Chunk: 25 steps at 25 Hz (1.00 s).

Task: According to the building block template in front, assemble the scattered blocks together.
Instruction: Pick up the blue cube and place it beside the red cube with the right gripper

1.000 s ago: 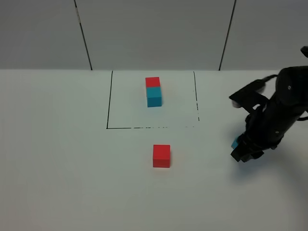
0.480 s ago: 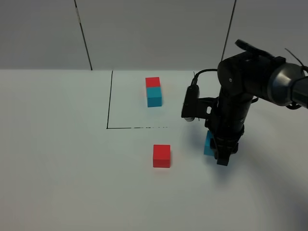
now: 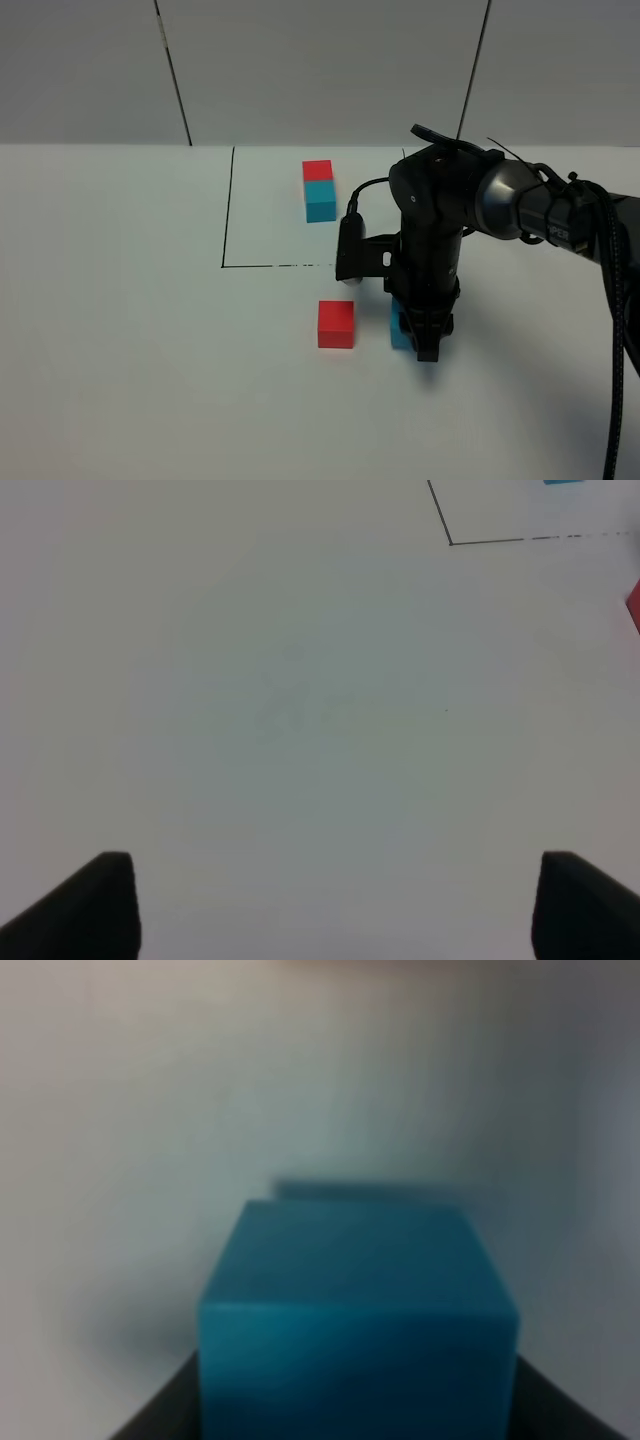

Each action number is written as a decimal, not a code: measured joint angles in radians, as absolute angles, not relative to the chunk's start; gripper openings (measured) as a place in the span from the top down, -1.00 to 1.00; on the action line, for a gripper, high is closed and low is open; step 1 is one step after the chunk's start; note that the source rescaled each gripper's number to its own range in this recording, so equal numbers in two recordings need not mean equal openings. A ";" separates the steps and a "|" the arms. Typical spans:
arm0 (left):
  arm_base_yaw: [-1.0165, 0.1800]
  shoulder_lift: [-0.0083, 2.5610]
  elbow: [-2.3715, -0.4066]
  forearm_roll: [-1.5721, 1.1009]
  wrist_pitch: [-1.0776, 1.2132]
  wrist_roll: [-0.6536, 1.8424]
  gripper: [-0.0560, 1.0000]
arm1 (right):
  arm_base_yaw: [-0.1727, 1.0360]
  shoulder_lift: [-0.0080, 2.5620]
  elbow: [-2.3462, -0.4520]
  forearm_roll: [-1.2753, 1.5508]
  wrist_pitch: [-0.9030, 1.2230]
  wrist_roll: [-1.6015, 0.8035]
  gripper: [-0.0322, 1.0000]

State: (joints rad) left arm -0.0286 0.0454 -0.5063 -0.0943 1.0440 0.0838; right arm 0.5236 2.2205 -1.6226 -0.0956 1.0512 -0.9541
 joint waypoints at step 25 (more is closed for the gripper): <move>-0.029 0.045 -0.506 -0.094 1.044 0.084 -0.40 | 0.539 2.285 -1.664 -0.106 0.996 -1.029 0.93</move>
State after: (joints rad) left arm -0.0286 0.0454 -0.5063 -0.0943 1.0440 0.0838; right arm 0.5393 2.2855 -1.6643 -0.1063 0.9960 -1.0288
